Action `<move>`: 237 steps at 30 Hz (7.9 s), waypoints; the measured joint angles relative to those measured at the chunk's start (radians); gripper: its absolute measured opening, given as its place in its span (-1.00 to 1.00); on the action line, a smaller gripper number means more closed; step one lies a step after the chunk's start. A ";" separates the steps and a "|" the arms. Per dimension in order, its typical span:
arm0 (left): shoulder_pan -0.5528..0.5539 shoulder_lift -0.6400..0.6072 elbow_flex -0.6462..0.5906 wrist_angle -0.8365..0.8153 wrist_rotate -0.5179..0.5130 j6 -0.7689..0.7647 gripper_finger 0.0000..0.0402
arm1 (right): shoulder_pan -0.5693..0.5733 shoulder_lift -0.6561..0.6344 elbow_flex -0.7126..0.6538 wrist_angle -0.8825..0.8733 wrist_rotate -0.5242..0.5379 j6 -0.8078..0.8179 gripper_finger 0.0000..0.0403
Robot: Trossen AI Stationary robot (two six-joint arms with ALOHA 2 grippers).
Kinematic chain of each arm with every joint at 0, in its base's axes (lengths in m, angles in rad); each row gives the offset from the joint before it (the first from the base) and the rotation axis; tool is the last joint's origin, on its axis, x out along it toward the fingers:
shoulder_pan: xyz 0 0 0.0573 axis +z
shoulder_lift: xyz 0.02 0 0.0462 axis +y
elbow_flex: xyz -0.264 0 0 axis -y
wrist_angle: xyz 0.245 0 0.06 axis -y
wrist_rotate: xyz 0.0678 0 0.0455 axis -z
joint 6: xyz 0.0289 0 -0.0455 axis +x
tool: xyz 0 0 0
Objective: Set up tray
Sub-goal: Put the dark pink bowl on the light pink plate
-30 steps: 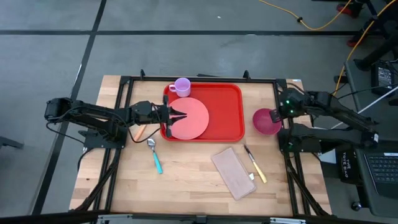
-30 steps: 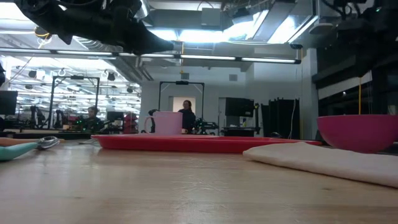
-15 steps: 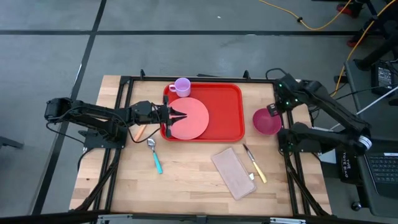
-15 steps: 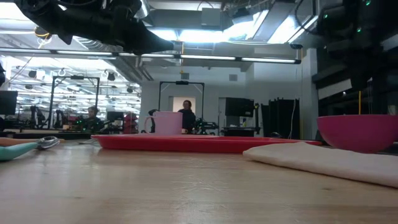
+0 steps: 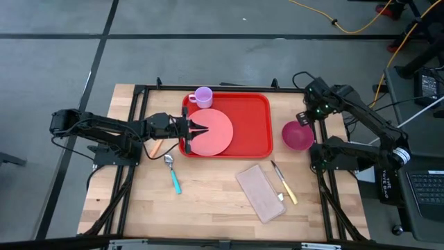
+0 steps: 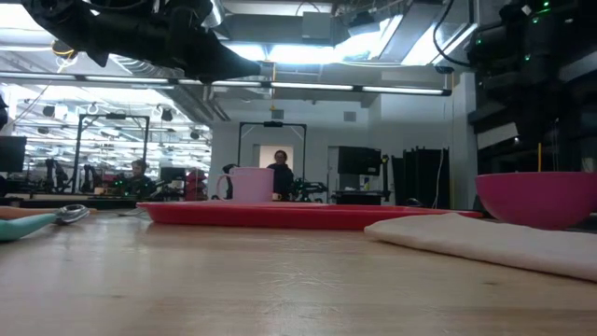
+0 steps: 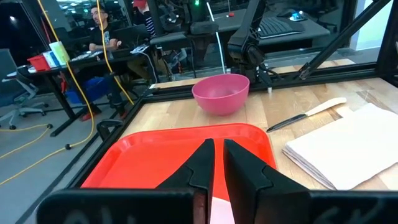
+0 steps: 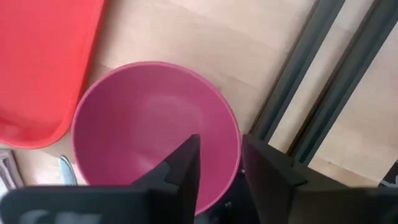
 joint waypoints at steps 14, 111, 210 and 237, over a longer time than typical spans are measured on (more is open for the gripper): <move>0.000 0.000 0.000 -0.005 0.000 0.030 -0.88 | 0.000 0.034 -0.155 0.107 0.026 0.005 -0.08; -0.173 0.364 0.502 -0.448 -0.296 0.350 -0.54 | 0.313 0.085 0.132 0.059 0.034 0.298 -0.96; -0.213 0.807 1.101 -1.036 -0.200 0.791 -0.99 | 0.780 0.444 0.523 0.087 0.107 0.186 -0.59; -0.186 0.668 1.102 -1.462 -0.091 0.365 -0.99 | 0.871 0.090 0.141 0.744 0.288 -0.126 -0.93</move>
